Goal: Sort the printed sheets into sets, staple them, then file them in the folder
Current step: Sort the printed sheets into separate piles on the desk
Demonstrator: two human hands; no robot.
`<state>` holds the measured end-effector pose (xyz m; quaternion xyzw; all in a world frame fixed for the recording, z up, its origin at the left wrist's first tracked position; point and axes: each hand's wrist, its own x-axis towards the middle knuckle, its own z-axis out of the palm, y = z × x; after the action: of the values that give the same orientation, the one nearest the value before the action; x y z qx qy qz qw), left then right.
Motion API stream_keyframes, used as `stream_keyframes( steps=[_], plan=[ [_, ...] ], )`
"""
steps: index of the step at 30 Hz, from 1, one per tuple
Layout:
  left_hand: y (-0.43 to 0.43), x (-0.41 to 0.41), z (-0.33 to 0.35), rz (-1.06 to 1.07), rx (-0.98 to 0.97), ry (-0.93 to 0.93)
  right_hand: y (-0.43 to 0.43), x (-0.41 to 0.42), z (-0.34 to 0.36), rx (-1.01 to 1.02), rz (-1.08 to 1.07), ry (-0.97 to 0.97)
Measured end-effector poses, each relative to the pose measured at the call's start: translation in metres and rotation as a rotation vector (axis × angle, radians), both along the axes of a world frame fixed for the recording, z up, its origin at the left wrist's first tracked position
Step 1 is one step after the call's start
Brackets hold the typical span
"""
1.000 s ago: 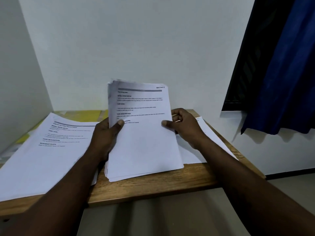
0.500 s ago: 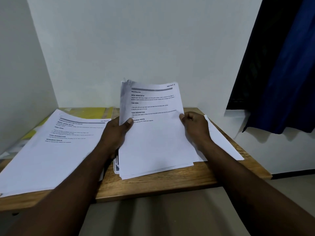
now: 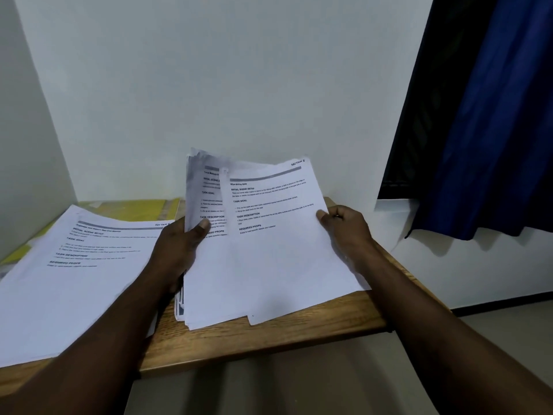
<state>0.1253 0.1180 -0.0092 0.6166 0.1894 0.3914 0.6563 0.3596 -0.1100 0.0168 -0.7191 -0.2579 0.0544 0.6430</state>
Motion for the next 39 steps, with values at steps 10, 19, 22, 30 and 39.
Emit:
stream_keyframes(
  steps=[10,19,22,30,39],
  plan=[
    [0.007,-0.006,0.004,0.141,-0.035,-0.070,-0.002,-0.037,-0.018,-0.131,0.119,-0.112],
    [0.006,-0.010,0.004,0.158,-0.011,-0.028,-0.003,-0.033,-0.012,-0.125,0.048,-0.091],
    [0.004,-0.010,0.005,0.192,-0.023,-0.046,-0.015,-0.005,-0.006,-0.183,-0.126,-0.190],
    [0.009,-0.008,0.005,0.277,0.017,-0.028,-0.060,0.073,-0.005,-0.478,-0.384,-0.322],
    [0.018,-0.008,0.001,0.323,0.017,-0.034,-0.066,0.082,-0.025,-0.564,-0.350,-0.311]
  ],
)
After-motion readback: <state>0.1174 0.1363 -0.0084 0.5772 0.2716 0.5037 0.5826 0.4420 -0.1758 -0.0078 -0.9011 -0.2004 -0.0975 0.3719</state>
